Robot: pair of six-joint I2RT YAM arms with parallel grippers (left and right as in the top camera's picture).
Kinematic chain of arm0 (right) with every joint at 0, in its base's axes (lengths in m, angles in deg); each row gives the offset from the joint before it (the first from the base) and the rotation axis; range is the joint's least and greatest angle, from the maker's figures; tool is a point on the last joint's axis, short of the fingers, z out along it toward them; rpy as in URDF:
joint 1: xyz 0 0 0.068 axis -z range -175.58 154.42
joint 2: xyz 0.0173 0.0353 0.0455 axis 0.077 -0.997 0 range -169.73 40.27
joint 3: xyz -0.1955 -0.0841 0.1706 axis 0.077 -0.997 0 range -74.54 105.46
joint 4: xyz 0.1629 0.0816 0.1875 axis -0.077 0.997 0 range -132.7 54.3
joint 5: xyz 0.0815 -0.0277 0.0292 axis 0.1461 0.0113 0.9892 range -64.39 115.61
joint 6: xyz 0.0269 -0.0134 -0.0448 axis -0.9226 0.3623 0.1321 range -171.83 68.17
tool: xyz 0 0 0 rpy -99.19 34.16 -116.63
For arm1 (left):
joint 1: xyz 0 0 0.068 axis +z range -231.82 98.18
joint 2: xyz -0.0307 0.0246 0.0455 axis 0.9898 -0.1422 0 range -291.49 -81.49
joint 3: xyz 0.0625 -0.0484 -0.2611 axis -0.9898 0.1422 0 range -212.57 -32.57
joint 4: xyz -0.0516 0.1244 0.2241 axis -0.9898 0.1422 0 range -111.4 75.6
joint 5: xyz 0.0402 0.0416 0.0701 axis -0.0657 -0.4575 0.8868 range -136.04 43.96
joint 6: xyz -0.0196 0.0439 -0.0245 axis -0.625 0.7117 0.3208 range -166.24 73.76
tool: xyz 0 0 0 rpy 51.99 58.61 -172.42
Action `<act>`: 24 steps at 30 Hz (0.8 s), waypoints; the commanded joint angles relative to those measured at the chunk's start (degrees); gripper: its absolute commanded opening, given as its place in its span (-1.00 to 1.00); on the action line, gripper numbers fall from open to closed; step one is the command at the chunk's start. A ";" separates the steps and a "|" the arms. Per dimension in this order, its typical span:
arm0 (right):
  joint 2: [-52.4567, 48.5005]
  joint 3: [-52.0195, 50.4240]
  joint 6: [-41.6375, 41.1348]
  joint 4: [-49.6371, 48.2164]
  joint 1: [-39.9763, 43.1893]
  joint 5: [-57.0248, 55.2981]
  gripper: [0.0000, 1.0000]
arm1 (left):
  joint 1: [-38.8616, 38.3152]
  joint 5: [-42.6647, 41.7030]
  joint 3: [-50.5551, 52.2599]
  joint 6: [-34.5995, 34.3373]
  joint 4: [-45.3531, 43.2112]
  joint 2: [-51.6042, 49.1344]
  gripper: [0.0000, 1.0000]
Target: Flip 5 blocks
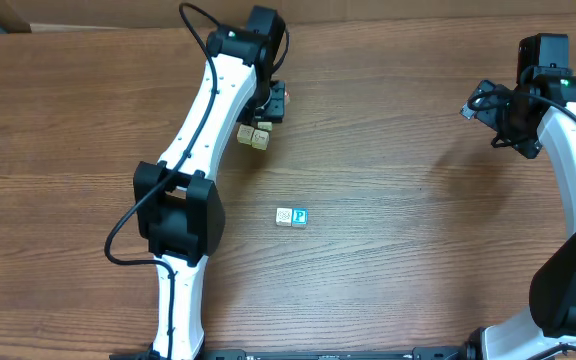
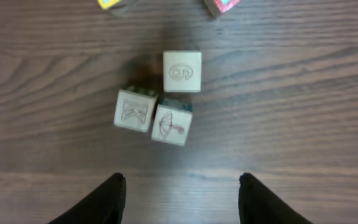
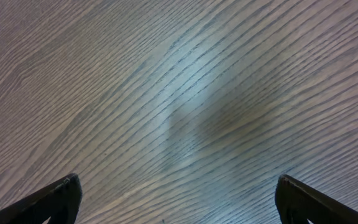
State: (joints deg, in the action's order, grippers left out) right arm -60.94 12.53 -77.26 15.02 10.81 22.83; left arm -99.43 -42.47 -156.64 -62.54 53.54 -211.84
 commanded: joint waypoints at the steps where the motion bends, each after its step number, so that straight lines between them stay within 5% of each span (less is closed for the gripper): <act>1: 0.85 0.74 0.37 -0.15 0.07 -0.07 1.00 | -0.07 -1.01 3.85 2.67 -2.69 -0.61 0.03; 24: 0.85 0.74 0.37 -0.17 0.07 -0.07 1.00 | -0.04 -0.55 20.13 3.43 -19.50 -0.61 -0.10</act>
State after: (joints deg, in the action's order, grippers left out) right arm -60.94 12.53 -77.26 15.06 10.81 22.83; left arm -99.34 -42.78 -137.47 -60.00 34.33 -211.92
